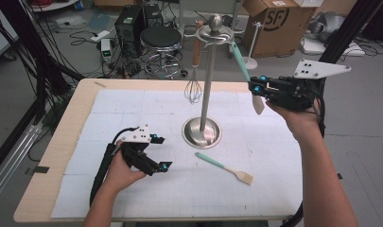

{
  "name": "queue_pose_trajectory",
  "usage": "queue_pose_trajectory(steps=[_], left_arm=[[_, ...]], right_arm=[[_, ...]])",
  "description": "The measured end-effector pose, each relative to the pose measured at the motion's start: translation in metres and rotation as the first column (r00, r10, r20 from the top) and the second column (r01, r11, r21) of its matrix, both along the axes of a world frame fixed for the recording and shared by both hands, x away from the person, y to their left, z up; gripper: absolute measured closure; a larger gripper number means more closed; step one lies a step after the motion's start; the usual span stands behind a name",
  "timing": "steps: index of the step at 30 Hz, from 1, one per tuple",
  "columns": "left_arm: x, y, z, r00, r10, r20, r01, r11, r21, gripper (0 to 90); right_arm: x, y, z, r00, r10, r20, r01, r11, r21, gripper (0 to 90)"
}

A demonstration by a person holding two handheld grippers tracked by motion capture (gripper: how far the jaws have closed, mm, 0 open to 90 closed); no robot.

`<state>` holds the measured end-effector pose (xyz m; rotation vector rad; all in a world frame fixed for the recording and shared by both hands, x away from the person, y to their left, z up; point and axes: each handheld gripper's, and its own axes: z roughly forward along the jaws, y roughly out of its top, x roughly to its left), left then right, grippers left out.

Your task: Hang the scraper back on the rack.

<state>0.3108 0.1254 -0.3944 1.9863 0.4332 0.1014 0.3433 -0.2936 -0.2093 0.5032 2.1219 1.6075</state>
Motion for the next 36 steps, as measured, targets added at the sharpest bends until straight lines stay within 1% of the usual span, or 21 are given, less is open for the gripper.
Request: queue_pose_trajectory(steps=[1,5,6,7,8,9,11,12,13,14,16,17,20,22,23,25,27,28,31,35,36], left_arm=[[0.0,0.0,0.0,1.0,0.0,-0.001,0.0,1.0,-0.004,7.4],[0.0,0.0,0.0,1.0,-0.001,0.001,0.001,1.0,-0.001,7.4],[0.0,0.0,0.0,1.0,-0.004,0.003,0.004,1.0,0.004,7.4],[0.0,0.0,0.0,1.0,-0.002,0.0,0.002,1.0,-0.001,7.4],[0.0,0.0,0.0,1.0,-0.001,0.001,0.001,1.0,-0.001,7.4],[0.0,0.0,0.0,1.0,-0.003,0.003,0.003,1.0,0.004,7.4],[0.0,0.0,-0.001,1.0,-0.001,0.0,0.001,1.0,-0.002,7.4],[0.001,0.0,0.0,1.0,-0.005,0.002,0.005,1.0,0.003,7.4],[0.0,-0.001,-0.001,1.0,-0.001,0.0,0.001,1.0,-0.003,7.4],[0.0,0.0,0.0,1.0,0.0,0.0,0.0,1.0,-0.002,7.4],[0.0,0.0,0.0,1.0,-0.002,0.0,0.002,1.0,-0.001,7.4],[0.0,0.0,0.0,1.0,-0.002,0.001,0.002,1.0,-0.001,7.4],[0.0,0.0,0.0,1.0,-0.004,0.001,0.004,1.0,0.0,7.4],[0.0,0.0,0.0,1.0,-0.004,0.001,0.004,1.0,0.001,7.4],[0.0,0.0,0.0,1.0,-0.004,0.001,0.004,1.0,0.0,7.4],[0.0,0.0,0.0,1.0,-0.005,0.001,0.005,1.0,0.0,7.4],[0.0,0.0,0.0,1.0,-0.005,0.0,0.005,1.0,-0.002,7.4],[0.0,0.0,0.0,1.0,-0.005,0.0,0.005,1.0,-0.003,7.4],[0.0,0.0,0.0,1.0,-0.003,-0.001,0.003,1.0,-0.005,7.4],[0.0,0.0,0.0,1.0,-0.006,-0.003,0.006,1.0,-0.006,7.4],[0.0,0.0,0.0,1.0,-0.003,-0.001,0.003,1.0,-0.004,7.4]], right_arm=[[0.0,0.001,-0.001,0.9999,0.0,-0.017,0.0,1.0,0.004,80.9],[0.001,0.002,-0.003,0.9998,-0.002,-0.02,0.002,1.0,0.02,79.3],[0.002,0.002,-0.004,0.9998,-0.001,-0.018,0.001,1.0,0.023,77.9],[0.001,0.002,-0.005,0.9997,-0.001,-0.024,0.002,0.999,0.041,74.4],[0.001,0.002,-0.005,0.9993,0.004,-0.037,-0.002,0.999,0.041,73.6],[0.001,0.002,-0.005,0.9993,0.002,-0.038,-0.001,0.999,0.039,72.7],[0.001,0.002,-0.005,0.9994,0.008,-0.034,-0.007,0.999,0.036,70.3],[0.0,0.002,-0.005,0.9993,0.012,-0.035,-0.011,0.999,0.036,69.0],[0.0,0.002,-0.005,0.9993,0.016,-0.034,-0.015,0.999,0.032,67.8],[-0.001,0.002,-0.005,0.9988,0.021,-0.044,-0.019,0.999,0.029,66.5],[-0.001,0.004,-0.006,0.999,0.023,-0.039,-0.022,1.0,0.021,63.2],[-0.002,0.004,-0.007,0.9987,0.027,-0.044,-0.026,0.999,0.018,62.8],[-0.002,0.006,-0.011,0.9981,0.036,-0.05,-0.035,0.999,0.018,58.0],[-0.003,0.007,-0.015,0.9969,0.04,-0.068,-0.039,0.999,0.014,55.7],[-0.003,0.007,-0.017,0.9972,0.038,-0.064,-0.038,0.999,0.008,54.1],[-0.003,0.006,-0.021,0.9962,0.041,-0.077,-0.04,0.999,0.012,52.8],[-0.004,0.006,-0.023,0.9964,0.04,-0.076,-0.039,0.999,0.01,49.8],[-0.005,0.006,-0.024,0.9957,0.044,-0.082,-0.043,0.999,0.012,49.1],[-0.007,0.007,-0.025,0.9956,0.057,-0.075,-0.057,0.998,0.006,45.4],[-0.01,0.009,-0.027,0.9942,0.075,-0.076,-0.074,0.997,0.013,40.9],[-0.011,0.01,-0.028,0.9935,0.079,-0.082,-0.079,0.997,0.008,40.1]])
